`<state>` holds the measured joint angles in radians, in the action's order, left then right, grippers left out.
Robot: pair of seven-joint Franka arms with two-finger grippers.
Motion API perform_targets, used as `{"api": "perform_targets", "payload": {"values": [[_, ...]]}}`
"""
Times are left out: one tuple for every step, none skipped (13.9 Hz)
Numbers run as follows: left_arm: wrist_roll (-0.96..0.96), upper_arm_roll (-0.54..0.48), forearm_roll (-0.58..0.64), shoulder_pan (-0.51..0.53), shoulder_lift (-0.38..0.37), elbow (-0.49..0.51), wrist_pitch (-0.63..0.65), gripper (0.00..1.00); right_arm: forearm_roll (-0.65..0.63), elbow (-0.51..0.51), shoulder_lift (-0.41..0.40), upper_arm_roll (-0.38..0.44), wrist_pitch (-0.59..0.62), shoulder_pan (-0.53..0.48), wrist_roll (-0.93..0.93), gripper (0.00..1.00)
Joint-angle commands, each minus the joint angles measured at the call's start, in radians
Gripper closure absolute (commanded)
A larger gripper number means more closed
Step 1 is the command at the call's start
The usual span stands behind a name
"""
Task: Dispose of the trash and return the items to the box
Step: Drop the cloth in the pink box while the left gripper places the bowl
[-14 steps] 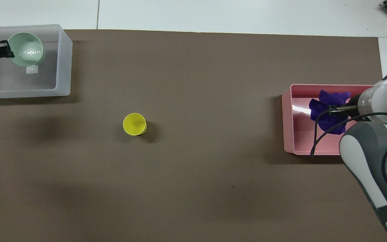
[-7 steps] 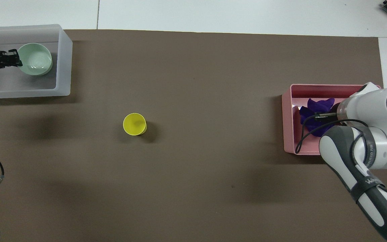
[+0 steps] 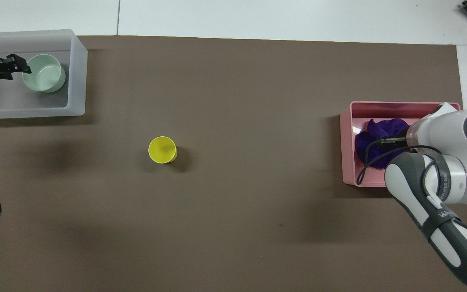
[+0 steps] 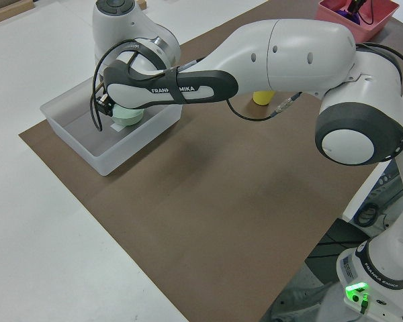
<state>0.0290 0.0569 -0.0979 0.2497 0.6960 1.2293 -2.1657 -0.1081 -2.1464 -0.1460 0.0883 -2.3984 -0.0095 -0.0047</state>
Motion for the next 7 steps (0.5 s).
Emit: {"api": "perform_targets", "payload": {"values": [[0.003, -0.006, 0.015, -0.036, -0.165, 0.151, 0.026, 0.0, -0.01, -0.001, 0.051, -0.01, 0.017, -0.009, -0.006, 0.0], [0.002, -0.006, 0.015, -0.061, -0.237, 0.227, 0.026, 0.0, -0.01, 0.009, 0.069, -0.01, 0.048, -0.006, -0.005, 0.0], [0.002, -0.008, 0.015, -0.088, -0.316, 0.321, 0.018, 0.0, -0.01, 0.028, 0.083, -0.013, 0.089, -0.004, 0.015, 0.0], [-0.001, -0.006, 0.015, -0.113, -0.388, 0.399, 0.023, 0.0, -0.01, 0.052, 0.095, -0.019, 0.137, -0.004, 0.056, 0.0], [-0.004, -0.006, 0.015, -0.134, -0.445, 0.458, 0.027, 0.0, -0.01, 0.074, 0.111, -0.024, 0.18, -0.003, 0.08, 0.0], [-0.009, -0.006, 0.014, -0.162, -0.487, 0.51, 0.027, 0.0, -0.01, 0.098, 0.13, -0.024, 0.23, -0.003, 0.084, 0.0], [-0.018, -0.006, 0.014, -0.202, -0.525, 0.557, 0.027, 0.0, -0.01, 0.141, 0.153, -0.025, 0.302, -0.003, 0.081, 0.0]]}}
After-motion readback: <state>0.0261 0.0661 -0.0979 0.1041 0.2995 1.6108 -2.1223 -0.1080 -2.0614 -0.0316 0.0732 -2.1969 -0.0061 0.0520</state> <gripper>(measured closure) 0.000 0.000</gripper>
